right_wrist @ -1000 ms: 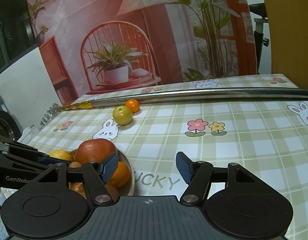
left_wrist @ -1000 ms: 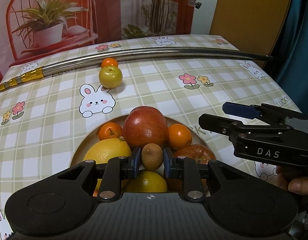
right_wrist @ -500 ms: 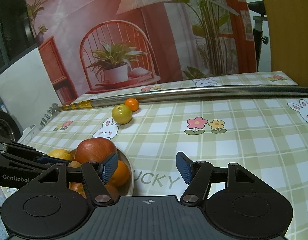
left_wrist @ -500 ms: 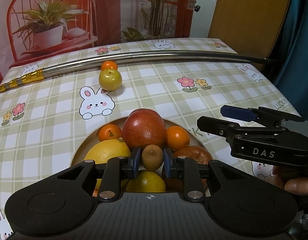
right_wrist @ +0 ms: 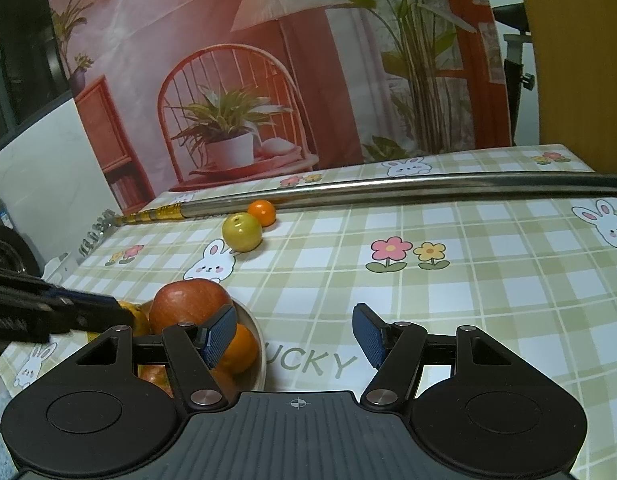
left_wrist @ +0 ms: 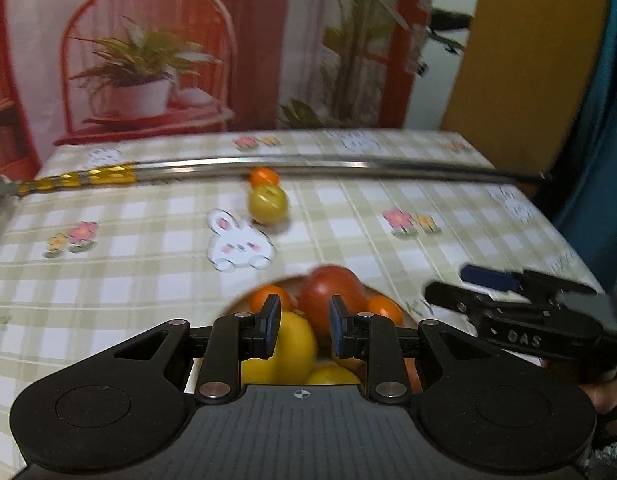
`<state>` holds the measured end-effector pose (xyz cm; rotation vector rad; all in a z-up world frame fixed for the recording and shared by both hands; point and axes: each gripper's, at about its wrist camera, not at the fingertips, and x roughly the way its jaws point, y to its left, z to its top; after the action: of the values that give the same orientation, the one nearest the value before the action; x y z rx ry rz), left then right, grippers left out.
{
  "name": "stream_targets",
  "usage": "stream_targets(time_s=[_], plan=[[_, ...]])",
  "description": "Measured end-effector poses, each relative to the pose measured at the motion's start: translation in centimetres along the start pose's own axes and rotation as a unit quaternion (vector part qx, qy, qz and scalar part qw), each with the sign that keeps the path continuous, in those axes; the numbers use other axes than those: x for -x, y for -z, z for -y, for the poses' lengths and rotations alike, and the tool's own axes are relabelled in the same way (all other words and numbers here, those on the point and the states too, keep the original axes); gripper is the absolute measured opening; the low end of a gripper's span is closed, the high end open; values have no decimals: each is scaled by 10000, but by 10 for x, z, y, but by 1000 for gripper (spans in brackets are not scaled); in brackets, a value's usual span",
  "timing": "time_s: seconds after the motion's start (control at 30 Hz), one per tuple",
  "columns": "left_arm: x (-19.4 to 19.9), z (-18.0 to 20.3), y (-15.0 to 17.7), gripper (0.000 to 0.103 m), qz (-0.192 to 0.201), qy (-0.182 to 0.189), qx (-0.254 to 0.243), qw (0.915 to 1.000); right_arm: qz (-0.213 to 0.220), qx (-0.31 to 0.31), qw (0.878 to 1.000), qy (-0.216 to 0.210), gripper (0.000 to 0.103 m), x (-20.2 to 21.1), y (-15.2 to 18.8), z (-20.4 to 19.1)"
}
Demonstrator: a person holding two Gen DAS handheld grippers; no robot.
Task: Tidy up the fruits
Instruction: 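Grasp the green apple with the right gripper while the left moves to a tangerine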
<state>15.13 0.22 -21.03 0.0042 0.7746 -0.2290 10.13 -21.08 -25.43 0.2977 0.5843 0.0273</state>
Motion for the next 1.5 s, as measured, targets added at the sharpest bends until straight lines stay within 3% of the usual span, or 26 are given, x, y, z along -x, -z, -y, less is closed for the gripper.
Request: stream_targets(time_s=[0.07,0.17,0.5,0.93,1.1,1.3,1.5], plan=[[6,-9,-4,28,85,-104,61,9999,10,-9,10000,-4,61,0,-1,0],[14,-24,-8,41,196,-320,136,9992,39,-6,10000,8,61,2,-2,0],[25,-65,-23,41,217,-829,101,9963,209,-9,9998,52,61,6,-20,7],[12,-97,-39,41,446,-845,470,9943,349,477,9982,-49,61,-15,-58,-4],[-3,-100,-49,41,585,-628,775,9933,298,485,9974,-442,61,-44,-67,-10],[-28,-105,-59,41,575,-610,940,9920,92,510,9969,-585,60,-89,-81,-14],[-54,-117,-70,41,468,-511,1131,9912,-240,988,9919,-762,59,-136,-91,-34]])
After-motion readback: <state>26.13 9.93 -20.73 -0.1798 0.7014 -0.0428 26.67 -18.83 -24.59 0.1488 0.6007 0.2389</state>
